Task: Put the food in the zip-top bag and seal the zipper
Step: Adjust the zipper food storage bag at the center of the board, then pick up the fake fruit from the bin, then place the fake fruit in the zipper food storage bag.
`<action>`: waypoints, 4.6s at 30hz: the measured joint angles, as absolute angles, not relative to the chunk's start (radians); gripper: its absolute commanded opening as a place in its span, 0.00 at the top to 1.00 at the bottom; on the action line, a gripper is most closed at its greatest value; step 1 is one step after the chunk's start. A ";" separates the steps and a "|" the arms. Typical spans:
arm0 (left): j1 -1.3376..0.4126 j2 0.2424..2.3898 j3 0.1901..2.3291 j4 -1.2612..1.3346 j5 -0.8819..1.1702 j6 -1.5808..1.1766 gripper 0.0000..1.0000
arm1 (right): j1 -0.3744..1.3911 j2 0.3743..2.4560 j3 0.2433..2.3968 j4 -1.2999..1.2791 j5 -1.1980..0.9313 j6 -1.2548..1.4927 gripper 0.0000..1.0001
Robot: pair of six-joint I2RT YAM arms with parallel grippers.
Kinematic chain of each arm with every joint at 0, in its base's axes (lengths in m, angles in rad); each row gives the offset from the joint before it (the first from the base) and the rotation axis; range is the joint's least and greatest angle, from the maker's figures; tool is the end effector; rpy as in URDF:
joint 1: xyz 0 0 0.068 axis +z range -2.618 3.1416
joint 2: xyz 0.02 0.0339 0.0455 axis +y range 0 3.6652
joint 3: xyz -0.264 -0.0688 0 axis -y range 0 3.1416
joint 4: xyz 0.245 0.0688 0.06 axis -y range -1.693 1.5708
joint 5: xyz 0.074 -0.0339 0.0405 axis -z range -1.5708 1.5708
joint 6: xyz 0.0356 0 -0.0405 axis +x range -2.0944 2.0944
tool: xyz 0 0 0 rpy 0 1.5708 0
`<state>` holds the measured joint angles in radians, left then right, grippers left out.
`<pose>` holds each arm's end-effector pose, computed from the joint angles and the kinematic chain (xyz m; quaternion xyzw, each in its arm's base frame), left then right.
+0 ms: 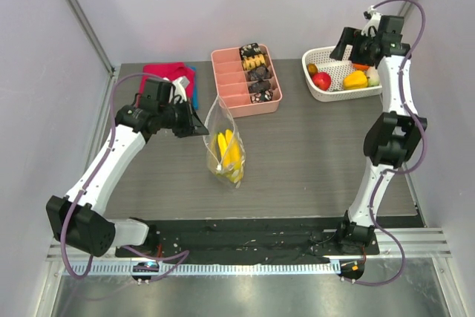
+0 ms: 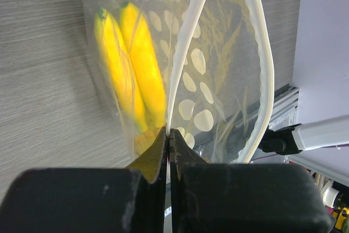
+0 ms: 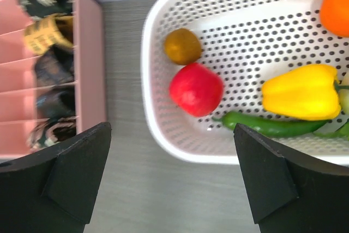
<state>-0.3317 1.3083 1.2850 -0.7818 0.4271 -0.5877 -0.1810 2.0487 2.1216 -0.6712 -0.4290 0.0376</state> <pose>0.2520 -0.1024 0.3460 -0.0372 0.9092 -0.3382 0.2400 0.4643 -0.0699 0.3657 -0.0046 0.8695 0.1550 0.4689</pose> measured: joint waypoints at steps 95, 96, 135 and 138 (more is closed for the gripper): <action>-0.379 1.392 1.381 -0.759 0.510 -0.594 1.00 | 0.652 1.559 1.465 -0.521 -0.576 0.100 0.75; -0.381 1.392 1.381 -0.757 0.514 -0.594 1.00 | 0.653 1.556 1.458 -0.528 -0.555 0.092 0.74; -0.385 1.405 1.391 -0.730 0.551 -0.617 1.00 | -0.134 1.867 1.838 -0.731 -0.461 -0.057 0.05; -0.385 1.410 1.391 -0.730 0.551 -0.617 1.00 | -0.228 2.014 1.974 -0.756 -0.413 -0.104 0.03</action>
